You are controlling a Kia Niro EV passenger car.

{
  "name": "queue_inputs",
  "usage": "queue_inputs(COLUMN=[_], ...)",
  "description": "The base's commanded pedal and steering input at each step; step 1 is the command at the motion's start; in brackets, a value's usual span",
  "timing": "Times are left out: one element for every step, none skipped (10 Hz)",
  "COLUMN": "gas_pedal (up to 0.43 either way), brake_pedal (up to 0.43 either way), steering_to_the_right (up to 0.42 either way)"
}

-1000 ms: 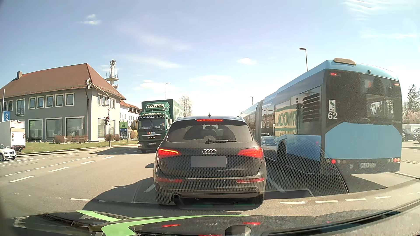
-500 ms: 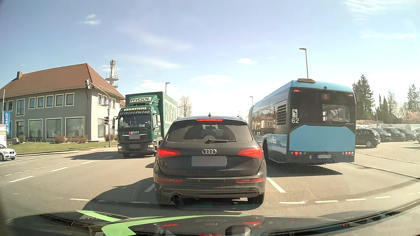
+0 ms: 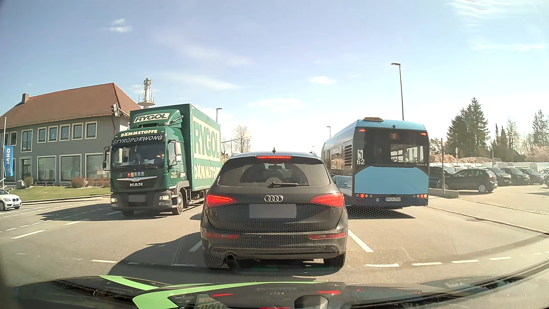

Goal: Follow the waypoints while adhering to traffic rules and regulations

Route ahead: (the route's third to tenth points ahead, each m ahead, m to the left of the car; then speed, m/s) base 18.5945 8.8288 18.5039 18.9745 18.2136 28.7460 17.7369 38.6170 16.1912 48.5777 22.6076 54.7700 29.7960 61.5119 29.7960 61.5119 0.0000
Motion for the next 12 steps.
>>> queue_inputs(gas_pedal=[0.0, 0.0, 0.0, 0.0, 0.0, 0.0, 0.0, 0.0, 0.0, 0.0, 0.0, 0.0], brake_pedal=[0.317, 0.317, 0.311, 0.311, 0.311, 0.317, 0.317, 0.311, 0.317, 0.311, 0.311, 0.311], steering_to_the_right=[-0.001, -0.001, -0.001, -0.001, -0.001, -0.001, -0.001, -0.001, -0.001, -0.001, -0.001, -0.001])
